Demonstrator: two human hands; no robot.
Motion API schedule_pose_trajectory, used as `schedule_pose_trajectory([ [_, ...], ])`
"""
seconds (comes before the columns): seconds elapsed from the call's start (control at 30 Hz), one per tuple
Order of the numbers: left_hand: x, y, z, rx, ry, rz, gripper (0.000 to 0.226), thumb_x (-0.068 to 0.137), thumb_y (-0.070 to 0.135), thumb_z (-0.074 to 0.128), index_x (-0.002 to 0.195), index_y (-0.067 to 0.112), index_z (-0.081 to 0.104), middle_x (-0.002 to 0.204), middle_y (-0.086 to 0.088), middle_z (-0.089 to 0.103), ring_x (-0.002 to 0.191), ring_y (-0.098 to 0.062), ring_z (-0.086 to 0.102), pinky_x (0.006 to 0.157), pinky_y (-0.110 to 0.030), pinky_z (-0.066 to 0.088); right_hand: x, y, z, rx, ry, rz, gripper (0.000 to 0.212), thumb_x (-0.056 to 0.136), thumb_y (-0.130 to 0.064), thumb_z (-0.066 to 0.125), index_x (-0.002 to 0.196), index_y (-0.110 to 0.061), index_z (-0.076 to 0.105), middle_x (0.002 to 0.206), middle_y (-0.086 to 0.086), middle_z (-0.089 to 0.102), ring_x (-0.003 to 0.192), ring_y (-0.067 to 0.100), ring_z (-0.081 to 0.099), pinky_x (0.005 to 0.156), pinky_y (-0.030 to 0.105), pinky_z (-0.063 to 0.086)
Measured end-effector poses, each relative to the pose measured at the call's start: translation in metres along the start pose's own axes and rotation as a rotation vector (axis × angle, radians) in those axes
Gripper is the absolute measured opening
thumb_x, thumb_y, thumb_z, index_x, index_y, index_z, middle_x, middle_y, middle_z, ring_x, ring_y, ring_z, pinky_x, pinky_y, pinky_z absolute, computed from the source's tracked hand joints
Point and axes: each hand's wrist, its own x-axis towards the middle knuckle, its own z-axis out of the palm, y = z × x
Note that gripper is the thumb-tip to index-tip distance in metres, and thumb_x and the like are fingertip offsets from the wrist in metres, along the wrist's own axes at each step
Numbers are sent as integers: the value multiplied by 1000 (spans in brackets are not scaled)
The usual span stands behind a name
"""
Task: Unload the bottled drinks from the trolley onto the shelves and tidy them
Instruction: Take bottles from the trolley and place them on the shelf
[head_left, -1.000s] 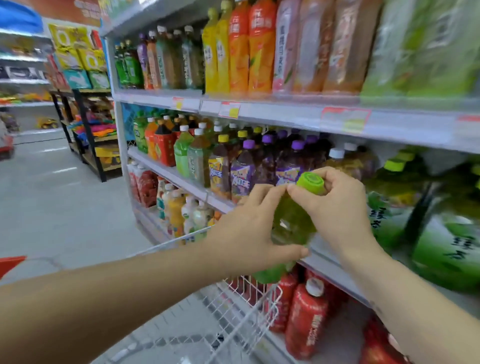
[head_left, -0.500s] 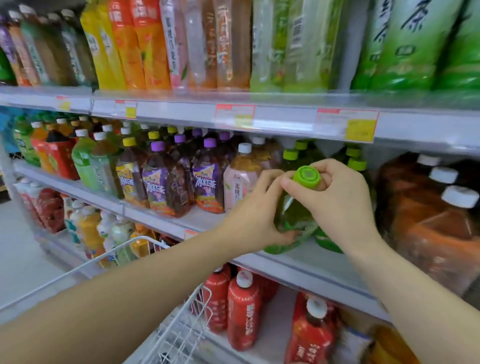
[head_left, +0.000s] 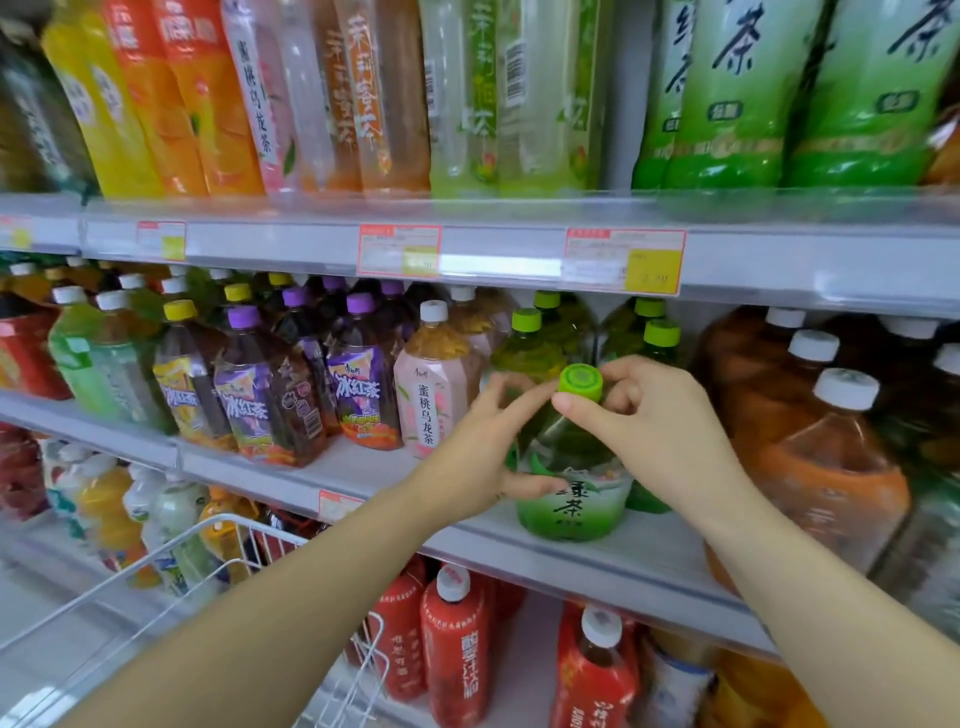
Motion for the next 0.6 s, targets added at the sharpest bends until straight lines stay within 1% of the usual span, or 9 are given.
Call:
schedule_pose_trajectory([
  [0.07, -2, -6, -2, -17, 30, -69, 79, 77, 34, 73, 134, 45, 21, 121, 5, 32, 103, 0, 34, 88, 6, 21, 8, 10, 7, -61, 15, 11, 29, 77, -40, 70, 97, -21, 62, 55, -5, 48, 50, 4, 45, 53, 25, 36],
  [0.1, -1, -8, -2, -29, 45, -91, 76, 79, 34, 71, 137, 42, 24, 122, 4, 35, 103, -1, 36, 88, 4, 22, 11, 16, 12, -102, 40, 16, 32, 78, -40, 68, 103, -20, 61, 63, -6, 50, 60, 7, 49, 58, 28, 38],
  [0.17, 2, -10, 3, -57, 58, -127, 72, 82, 33, 68, 142, 36, 28, 124, 3, 37, 107, -2, 38, 92, -2, 24, 12, 27, 20, -135, 73, 43, 40, 82, -40, 64, 116, -19, 58, 90, -1, 53, 90, 18, 54, 76, 31, 42],
  [0.2, 3, -9, 6, -77, 61, -142, 71, 84, 32, 67, 143, 35, 28, 124, 4, 37, 108, -3, 37, 94, -5, 23, 10, 31, 24, -121, 76, 60, 44, 84, -40, 61, 122, -18, 56, 105, 3, 52, 104, 23, 52, 86, 33, 41],
  [0.27, 2, -8, 12, -102, 79, -157, 70, 85, 31, 65, 143, 35, 27, 123, 4, 37, 108, -4, 38, 96, -10, 28, 4, 35, 32, -114, 90, 62, 48, 89, -38, 55, 130, -14, 50, 123, 8, 49, 118, 26, 46, 94, 34, 36],
  [0.33, -1, -7, 17, -96, 114, -163, 68, 87, 31, 63, 144, 33, 26, 126, 1, 38, 107, -8, 42, 96, -19, 36, 1, 36, 38, -162, 117, 58, 50, 91, -38, 50, 134, -12, 47, 129, 10, 47, 121, 28, 43, 95, 35, 35],
  [0.43, -5, 1, 19, -47, 130, -184, 67, 89, 31, 60, 146, 30, 26, 136, -3, 39, 117, -16, 45, 99, -29, 39, -7, 31, 42, -154, 217, 41, 48, 93, -35, 51, 134, -11, 48, 130, 11, 48, 121, 29, 43, 96, 36, 34],
  [0.53, -20, 7, 6, 26, 26, -241, 63, 91, 28, 58, 146, 26, 27, 139, -1, 37, 119, -17, 46, 100, -34, 41, -27, 22, 50, -161, 490, -204, 37, 88, -24, 56, 123, -11, 56, 122, 10, 54, 114, 24, 47, 98, 34, 34],
  [0.6, -42, 7, -16, 143, -104, -262, 57, 91, 29, 58, 142, 27, 33, 135, 2, 39, 113, -15, 50, 96, -33, 43, -44, 11, 65, -83, 461, -381, 25, 87, -18, 55, 111, -11, 62, 112, 7, 59, 107, 21, 51, 95, 29, 34],
])
